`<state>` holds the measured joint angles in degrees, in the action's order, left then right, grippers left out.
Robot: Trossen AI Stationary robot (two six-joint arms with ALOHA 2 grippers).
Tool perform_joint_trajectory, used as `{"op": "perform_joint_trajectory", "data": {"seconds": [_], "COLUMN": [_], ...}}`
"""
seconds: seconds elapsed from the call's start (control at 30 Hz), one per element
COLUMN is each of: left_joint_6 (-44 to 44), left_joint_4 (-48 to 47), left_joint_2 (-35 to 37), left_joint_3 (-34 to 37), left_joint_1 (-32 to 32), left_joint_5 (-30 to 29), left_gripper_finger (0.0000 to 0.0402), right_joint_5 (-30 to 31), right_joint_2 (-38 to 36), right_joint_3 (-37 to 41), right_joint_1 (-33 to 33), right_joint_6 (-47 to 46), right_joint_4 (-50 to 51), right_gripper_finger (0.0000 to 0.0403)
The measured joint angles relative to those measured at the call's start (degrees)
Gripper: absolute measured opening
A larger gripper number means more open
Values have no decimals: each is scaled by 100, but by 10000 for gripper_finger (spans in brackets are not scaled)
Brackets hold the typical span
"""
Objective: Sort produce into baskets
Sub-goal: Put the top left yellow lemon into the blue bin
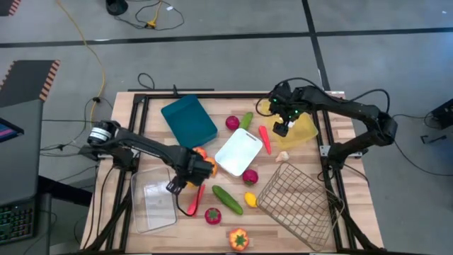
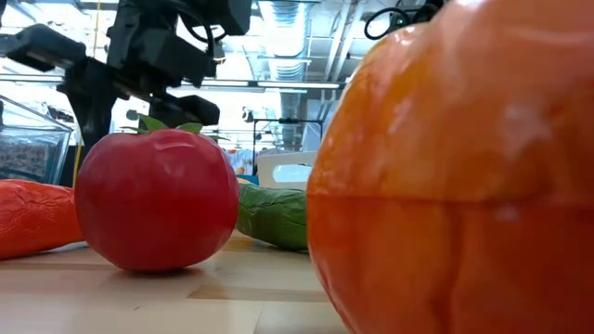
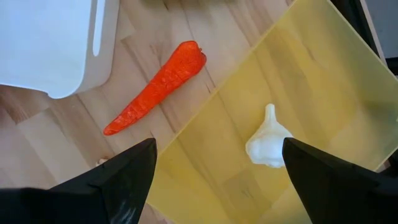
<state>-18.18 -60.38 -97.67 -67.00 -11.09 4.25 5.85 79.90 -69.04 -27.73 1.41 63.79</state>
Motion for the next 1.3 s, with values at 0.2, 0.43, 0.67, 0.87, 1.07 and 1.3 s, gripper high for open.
{"op": "perform_joint_trajectory", "data": {"seconds": [0.2,0.43,0.67,0.87,1.07,1.3], "left_joint_6": [-24,-511,-769,-773,-767,-639], "left_joint_4": [-5,192,638,934,1226,1299], "left_joint_2": [-66,-68,-94,-73,-84,-146], "left_joint_3": [-7,-7,9,201,256,261], "left_joint_1": [-31,-232,-393,-396,-395,-390], "left_joint_5": [-404,-498,-496,-498,-604,-521], "left_gripper_finger": [187,187,187,197,223,227], "right_joint_5": [0,1,1,0,2,0], "right_joint_2": [0,0,0,0,0,0], "right_joint_3": [0,0,0,0,0,0], "right_joint_1": [-2,-2,-2,-2,-4,-4], "right_joint_6": [2,2,2,3,3,2], "right_joint_4": [0,-2,0,2,2,2], "right_gripper_finger": [374,374,374,374,374,374]}}
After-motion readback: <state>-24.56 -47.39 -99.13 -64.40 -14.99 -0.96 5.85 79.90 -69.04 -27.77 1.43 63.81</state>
